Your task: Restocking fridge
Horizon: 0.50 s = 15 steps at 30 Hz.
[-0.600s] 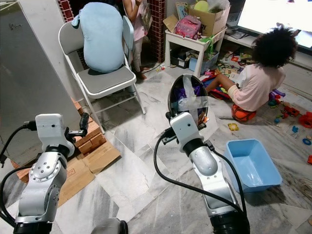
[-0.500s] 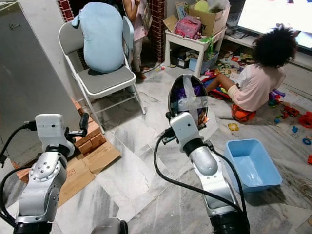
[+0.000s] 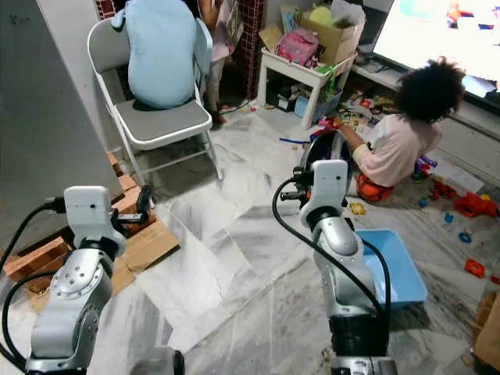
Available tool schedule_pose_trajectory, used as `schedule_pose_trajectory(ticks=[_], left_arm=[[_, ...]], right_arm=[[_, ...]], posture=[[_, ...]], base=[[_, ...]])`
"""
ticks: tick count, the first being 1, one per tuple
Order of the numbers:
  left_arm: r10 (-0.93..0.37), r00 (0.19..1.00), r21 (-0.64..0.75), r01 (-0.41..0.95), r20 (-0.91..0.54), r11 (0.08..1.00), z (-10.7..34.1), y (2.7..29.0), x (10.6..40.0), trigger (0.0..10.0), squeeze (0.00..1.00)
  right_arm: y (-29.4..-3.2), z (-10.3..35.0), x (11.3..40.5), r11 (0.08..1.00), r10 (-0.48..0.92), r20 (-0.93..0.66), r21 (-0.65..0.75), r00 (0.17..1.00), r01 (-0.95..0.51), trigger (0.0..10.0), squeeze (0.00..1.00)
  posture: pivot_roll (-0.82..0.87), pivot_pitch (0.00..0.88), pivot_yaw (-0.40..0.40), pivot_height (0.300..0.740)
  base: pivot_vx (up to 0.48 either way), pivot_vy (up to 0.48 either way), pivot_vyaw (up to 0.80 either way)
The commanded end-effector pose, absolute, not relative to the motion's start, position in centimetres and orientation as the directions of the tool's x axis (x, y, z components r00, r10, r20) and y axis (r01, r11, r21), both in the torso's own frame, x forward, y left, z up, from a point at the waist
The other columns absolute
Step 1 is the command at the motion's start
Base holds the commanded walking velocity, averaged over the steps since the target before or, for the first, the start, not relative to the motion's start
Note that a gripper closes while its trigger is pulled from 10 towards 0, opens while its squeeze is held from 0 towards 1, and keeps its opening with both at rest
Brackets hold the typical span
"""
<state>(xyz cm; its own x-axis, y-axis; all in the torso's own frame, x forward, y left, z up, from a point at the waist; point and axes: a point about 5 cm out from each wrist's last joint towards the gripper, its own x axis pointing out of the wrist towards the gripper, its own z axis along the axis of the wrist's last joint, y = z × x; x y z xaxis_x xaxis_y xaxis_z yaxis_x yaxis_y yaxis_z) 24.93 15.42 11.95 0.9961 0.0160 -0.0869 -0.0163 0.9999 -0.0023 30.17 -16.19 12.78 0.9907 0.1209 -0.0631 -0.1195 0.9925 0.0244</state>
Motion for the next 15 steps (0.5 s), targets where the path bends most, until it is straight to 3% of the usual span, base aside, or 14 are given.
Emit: schedule_pose_trajectory(ticks=[1, 3, 9, 15], left_arm=[[0.003, 0.996, -0.002, -0.004, -0.089, 1.0, 12.14, 15.32, 24.74, 10.0, 0.0], [0.002, 0.996, 0.001, -0.002, -0.092, 1.0, 12.16, 15.46, 24.74, 10.0, 0.0], [0.009, 0.995, 0.01, -0.008, -0.101, 1.0, 12.26, 15.95, 24.87, 10.0, 0.0], [0.001, 0.994, 0.009, 0.0, -0.108, 1.0, 12.18, 15.57, 24.78, 10.0, 0.0]], right_arm=[[-16.75, 13.81, 30.1, 0.995, 0.101, -0.024, 0.018, 0.995, -0.101, 10.0, 0.0], [-16.73, 13.63, 29.91, 0.995, 0.098, -0.03, 0.022, 0.995, -0.097, 10.0, 0.0], [-16.03, 13.64, 29.96, 0.991, 0.132, -0.03, 0.013, 0.991, -0.131, 10.0, 0.0], [-15.79, 13.86, 30.14, 0.989, 0.145, -0.022, 0.017, 0.989, -0.145, 10.0, 0.0]], posture=[[0.04, 0.0, -0.044, 0.74], [0.04, 0.0, -0.043, 0.74], [0.05, 0.0, -0.043, 0.74], [0.05, 0.0, -0.041, 0.74]], base=[[0.0, 0.0, 0.0], [0.0, 0.0, 0.0], [0.0, 0.457, 0.0], [0.0, 0.48, 0.69]])
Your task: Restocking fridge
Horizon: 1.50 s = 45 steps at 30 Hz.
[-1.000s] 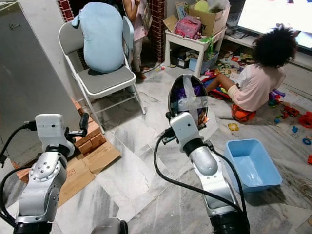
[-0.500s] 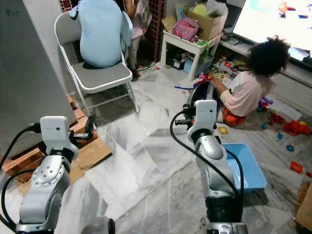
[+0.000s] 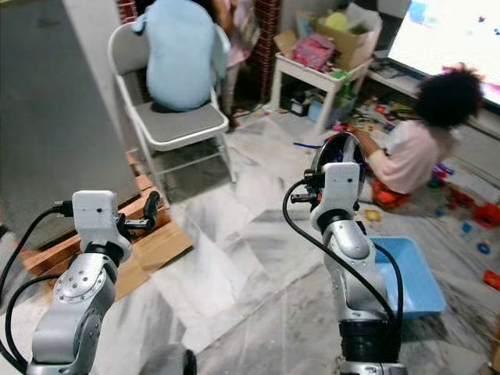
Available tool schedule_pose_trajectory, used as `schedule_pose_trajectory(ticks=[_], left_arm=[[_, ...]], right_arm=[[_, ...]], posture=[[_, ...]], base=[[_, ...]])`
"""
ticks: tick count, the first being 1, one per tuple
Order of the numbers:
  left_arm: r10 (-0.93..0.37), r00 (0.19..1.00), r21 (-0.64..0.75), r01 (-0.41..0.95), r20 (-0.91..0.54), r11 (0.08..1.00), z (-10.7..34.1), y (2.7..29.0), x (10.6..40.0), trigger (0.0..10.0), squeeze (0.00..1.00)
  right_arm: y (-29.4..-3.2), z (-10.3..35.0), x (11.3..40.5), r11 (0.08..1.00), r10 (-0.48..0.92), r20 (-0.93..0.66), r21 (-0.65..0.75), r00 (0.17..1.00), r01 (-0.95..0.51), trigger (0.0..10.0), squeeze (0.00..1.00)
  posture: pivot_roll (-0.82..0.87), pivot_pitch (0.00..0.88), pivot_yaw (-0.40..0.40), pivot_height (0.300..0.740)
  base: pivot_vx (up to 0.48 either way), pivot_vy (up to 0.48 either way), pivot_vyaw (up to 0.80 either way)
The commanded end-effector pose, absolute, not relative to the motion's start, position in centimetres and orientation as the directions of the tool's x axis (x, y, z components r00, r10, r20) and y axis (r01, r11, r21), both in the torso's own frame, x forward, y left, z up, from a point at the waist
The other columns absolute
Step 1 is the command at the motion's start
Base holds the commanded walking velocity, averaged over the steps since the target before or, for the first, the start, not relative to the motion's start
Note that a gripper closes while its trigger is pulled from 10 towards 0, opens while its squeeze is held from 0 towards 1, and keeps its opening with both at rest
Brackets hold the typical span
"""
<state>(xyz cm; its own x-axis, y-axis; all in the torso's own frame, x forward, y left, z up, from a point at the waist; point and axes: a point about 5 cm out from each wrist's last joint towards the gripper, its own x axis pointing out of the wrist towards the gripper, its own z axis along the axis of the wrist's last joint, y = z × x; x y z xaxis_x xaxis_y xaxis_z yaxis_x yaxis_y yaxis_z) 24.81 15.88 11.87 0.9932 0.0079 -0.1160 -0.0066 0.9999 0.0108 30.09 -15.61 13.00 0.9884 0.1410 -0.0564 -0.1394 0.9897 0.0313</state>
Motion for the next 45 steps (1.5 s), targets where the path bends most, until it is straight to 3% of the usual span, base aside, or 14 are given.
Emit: schedule_pose_trajectory(ticks=[1, 20, 25, 28, 34, 45], left_arm=[[-0.001, 0.993, 0.005, 0.002, -0.116, 1.0, 12.1, 15.5, 24.8, 10.0, 0.0], [-0.076, 0.989, -0.023, 0.074, -0.124, 0.997, 12.4, 15.2, 25.2, 10.0, 0.0], [-0.102, 0.994, 0.021, 0.103, -0.047, 0.994, 13.0, 15.3, 25.3, 10.0, 0.0], [-0.069, 0.998, 0.094, 0.069, 0.001, 0.993, 12.8, 16.1, 25.1, 10.0, 0.0], [0.004, 1.0, 0.115, -0.003, -0.011, 0.993, 11.7, 18.1, 24.6, 10.0, 0.0], [-0.044, 0.999, 0.067, 0.045, -0.022, 0.997, 11.4, 17.8, 25.0, 10.0, 0.0]], right_arm=[[-15.9, 13.9, 30.2, 0.99, 0.143, -0.022, 0.019, 0.989, -0.143, 10.0, 0.0], [-15.7, 13.6, 30.3, 0.99, 0.135, -0.027, 0.036, 0.99, -0.134, 10.0, 0.0], [-16.2, 14.5, 30.5, 0.993, 0.112, 0.032, 0.028, 0.993, -0.113, 10.0, 0.0], [-16.8, 14.6, 30.3, 0.997, 0.072, 0.054, -0.004, 0.996, -0.072, 10.0, 0.0], [-17.5, 13.7, 29.7, 0.999, 0.034, 0.032, -0.019, 0.999, -0.034, 10.0, 0.0], [-17.2, 13.9, 30.1, 0.999, 0.036, 0.052, -0.037, 0.998, -0.034, 10.0, 0.0]], posture=[[0.05, 0.0, -0.04, 0.74], [0.06, 0.0, -0.038, 0.74], [0.06, 0.0, -0.031, 0.74], [0.06, 0.0, -0.029, 0.74], [0.05, 0.0, -0.026, 0.74], [0.05, 0.0, -0.031, 0.74]], base=[[0.0, 0.48, 0.8], [0.0, 0.477, 0.15], [0.0, 0.48, 0.0], [0.0, 0.48, 0.0], [0.0, 0.48, 0.0], [0.0, 0.48, 0.0]])
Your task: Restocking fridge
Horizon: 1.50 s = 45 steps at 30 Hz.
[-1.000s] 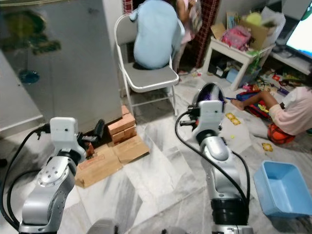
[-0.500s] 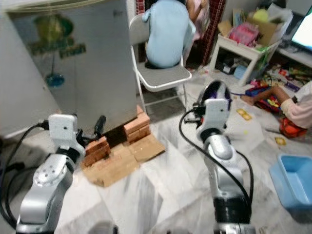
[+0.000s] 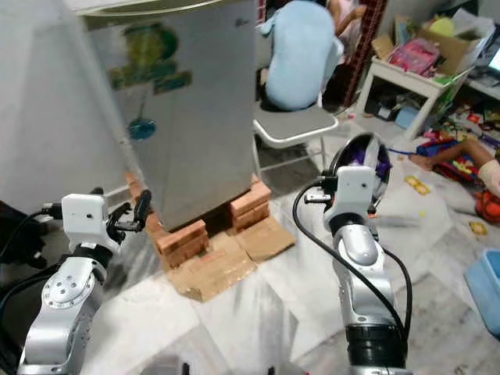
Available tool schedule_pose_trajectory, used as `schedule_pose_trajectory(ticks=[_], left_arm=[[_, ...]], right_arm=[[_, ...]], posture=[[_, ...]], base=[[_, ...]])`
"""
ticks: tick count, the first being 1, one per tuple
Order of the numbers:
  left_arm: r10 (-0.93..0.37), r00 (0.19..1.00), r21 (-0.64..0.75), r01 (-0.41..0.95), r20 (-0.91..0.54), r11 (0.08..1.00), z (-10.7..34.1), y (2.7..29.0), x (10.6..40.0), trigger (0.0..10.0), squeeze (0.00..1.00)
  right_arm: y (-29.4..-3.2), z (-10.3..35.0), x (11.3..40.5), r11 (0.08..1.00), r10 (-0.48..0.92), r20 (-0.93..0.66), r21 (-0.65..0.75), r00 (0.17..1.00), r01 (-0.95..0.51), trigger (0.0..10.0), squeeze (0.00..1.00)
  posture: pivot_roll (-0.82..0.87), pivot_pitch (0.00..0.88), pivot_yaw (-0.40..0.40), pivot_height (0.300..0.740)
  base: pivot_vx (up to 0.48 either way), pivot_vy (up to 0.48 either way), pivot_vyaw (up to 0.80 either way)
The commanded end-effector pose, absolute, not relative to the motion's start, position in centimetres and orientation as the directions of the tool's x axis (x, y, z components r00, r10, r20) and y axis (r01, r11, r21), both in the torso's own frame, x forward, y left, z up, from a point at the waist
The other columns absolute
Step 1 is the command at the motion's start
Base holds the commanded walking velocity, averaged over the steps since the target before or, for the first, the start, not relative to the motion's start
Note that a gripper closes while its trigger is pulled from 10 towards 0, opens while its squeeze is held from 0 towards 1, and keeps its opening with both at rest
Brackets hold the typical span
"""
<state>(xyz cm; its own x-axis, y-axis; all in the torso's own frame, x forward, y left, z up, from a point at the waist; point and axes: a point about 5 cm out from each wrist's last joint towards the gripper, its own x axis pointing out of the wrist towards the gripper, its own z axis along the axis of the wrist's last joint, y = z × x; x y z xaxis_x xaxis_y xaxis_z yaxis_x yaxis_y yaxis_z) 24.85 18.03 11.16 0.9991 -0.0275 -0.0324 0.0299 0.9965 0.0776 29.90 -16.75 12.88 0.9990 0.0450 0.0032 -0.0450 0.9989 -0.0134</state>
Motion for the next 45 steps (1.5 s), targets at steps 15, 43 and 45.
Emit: schedule_pose_trajectory(ticks=[15, 43, 45], left_arm=[[-0.093, 0.995, 0.055, 0.094, -0.02, 0.994, 11.4, 17.6, 25.1, 10.0, 0.0], [-0.135, 0.991, 0.008, 0.135, -0.014, 0.991, 11.5, 16.6, 25.1, 10.0, 0.0], [-0.135, 0.991, 0.007, 0.135, -0.016, 0.991, 11.4, 16.6, 25.1, 10.0, 0.0]], right_arm=[[-17.3, 13.9, 30.3, 0.999, 0.032, 0.047, -0.016, 0.998, -0.031, 10.0, 0.0], [-17.4, 13.4, 30.0, 1.0, 0.018, 0.016, -0.021, 1.0, -0.018, 10.0, 0.0], [-17.4, 13.3, 30.0, 1.0, 0.018, 0.014, -0.022, 1.0, -0.018, 10.0, 0.0]], posture=[[0.05, 0.0, -0.032, 0.74], [0.05, 0.0, -0.043, 0.74], [0.05, 0.0, -0.043, 0.74]], base=[[0.132, 0.4, 0.0], [0.161, 0.215, -0.29], [0.0, 0.0, -0.8]])
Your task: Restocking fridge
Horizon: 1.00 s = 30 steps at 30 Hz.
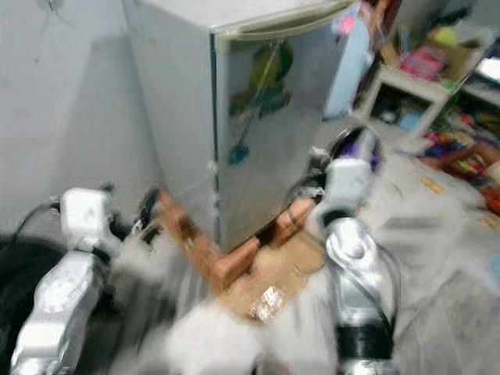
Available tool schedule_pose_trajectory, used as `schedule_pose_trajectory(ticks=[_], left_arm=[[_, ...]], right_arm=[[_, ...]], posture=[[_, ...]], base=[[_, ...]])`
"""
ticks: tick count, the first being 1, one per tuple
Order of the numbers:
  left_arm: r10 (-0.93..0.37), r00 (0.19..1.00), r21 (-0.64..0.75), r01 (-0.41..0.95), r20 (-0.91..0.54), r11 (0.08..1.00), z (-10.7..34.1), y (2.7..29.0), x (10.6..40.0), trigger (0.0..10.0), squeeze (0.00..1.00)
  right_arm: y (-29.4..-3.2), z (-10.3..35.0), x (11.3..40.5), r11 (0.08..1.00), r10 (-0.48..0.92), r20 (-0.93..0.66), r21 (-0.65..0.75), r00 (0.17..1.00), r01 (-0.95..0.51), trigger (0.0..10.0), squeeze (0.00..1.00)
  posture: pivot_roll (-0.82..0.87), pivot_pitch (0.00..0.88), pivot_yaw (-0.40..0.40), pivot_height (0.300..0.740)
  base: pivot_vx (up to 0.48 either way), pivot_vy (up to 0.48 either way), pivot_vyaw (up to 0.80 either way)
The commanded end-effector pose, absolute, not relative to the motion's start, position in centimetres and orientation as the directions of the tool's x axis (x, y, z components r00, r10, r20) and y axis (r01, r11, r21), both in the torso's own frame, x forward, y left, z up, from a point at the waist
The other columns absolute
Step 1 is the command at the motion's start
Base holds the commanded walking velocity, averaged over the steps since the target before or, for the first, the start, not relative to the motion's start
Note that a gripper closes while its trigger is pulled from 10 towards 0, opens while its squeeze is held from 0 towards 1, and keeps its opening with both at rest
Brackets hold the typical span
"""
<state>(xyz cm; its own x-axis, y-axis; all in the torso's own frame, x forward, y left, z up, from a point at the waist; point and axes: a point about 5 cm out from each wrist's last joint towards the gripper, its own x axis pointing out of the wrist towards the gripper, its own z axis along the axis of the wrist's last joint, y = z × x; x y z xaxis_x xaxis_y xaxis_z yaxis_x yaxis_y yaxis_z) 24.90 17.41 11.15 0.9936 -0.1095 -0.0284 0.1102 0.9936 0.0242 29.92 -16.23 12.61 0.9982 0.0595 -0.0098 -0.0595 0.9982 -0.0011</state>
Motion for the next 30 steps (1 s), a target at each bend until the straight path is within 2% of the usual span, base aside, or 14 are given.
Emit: schedule_pose_trajectory(ticks=[1, 3, 8, 13, 18, 28, 30], left_arm=[[-0.133, 0.991, 0.011, 0.133, -0.019, 0.991, 11.44, 16.67, 25.06, 10.0, 0.0], [-0.153, 0.988, 0.009, 0.154, -0.015, 0.988, 11.52, 16.58, 25.17, 10.0, 0.0], [-0.165, 0.986, 0.001, 0.165, -0.006, 0.986, 11.71, 16.43, 25.18, 10.0, 0.0], [-0.17, 0.985, 0.0, 0.17, -0.006, 0.985, 11.78, 16.42, 25.23, 10.0, 0.0], [-0.187, 0.982, -0.018, 0.187, 0.0, 0.982, 12.05, 16.19, 25.36, 10.0, 0.0], [-0.192, 0.981, 0.0, 0.192, -0.006, 0.981, 12.02, 16.0, 25.49, 10.0, 0.0], [-0.191, 0.982, 0.003, 0.191, -0.008, 0.982, 11.98, 15.96, 25.49, 10.0, 0.0]], right_arm=[[-17.41, 13.26, 29.99, 1.0, 0.017, 0.011, -0.024, 1.0, -0.017, 10.0, 0.0], [-17.5, 13.26, 30.09, 1.0, 0.014, 0.01, -0.023, 1.0, -0.014, 10.0, 0.0], [-17.45, 13.49, 30.13, 0.999, 0.016, 0.024, -0.036, 1.0, -0.016, 10.0, 0.0], [-17.32, 13.75, 30.35, 0.999, 0.02, 0.032, -0.039, 0.999, -0.018, 10.0, 0.0], [-17.77, 13.78, 30.67, 0.999, 0.005, 0.025, -0.043, 1.0, -0.004, 10.0, 0.0], [-17.58, 13.48, 30.43, 0.999, 0.011, 0.018, -0.044, 1.0, -0.01, 10.0, 0.0], [-17.63, 13.5, 30.46, 0.999, 0.009, 0.017, -0.044, 1.0, -0.008, 10.0, 0.0]], posture=[[0.05, 0.0, -0.042, 0.74], [0.05, 0.0, -0.039, 0.74], [0.05, 0.0, -0.031, 0.74], [0.05, 0.0, -0.022, 0.74], [0.05, 0.0, -0.016, 0.74], [0.04, 0.0, -0.015, 0.74], [0.04, 0.0, -0.016, 0.74]], base=[[0.0, 0.0, -0.8], [0.0, 0.0, -0.79], [0.0, 0.0, 0.0], [0.257, 0.0, 0.0], [0.253, 0.409, 0.0], [0.097, 0.413, -0.78], [0.0, 0.0, -0.58]])
